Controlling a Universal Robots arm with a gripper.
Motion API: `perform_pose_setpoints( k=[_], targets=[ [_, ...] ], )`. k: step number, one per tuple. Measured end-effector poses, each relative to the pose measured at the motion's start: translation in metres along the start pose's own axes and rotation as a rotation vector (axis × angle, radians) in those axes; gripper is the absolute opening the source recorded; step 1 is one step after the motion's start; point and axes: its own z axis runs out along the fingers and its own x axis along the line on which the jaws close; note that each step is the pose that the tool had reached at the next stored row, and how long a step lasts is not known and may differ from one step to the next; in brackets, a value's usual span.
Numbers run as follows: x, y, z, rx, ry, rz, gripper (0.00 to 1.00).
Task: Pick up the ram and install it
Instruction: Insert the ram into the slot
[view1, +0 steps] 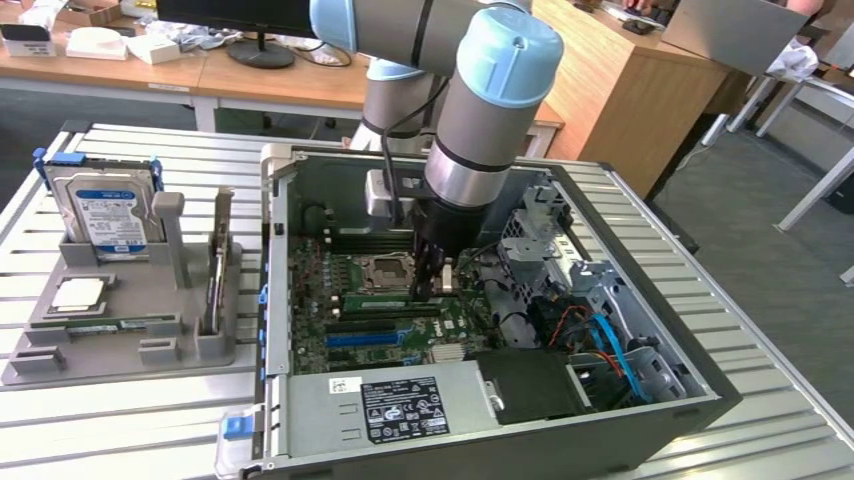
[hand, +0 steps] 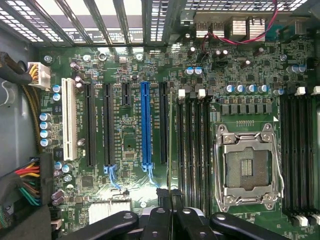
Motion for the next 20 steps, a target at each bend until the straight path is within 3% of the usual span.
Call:
perform_pose_setpoints(
  k=[6, 20],
  targets=[
    [-0.0003, 0.0, 0.0, -0.0015, 0.0003, -0.025, 0.11],
    [-0.0079, 0.0004, 0.0007, -0.0012, 0.0003, -0.02, 0.11]
  ],
)
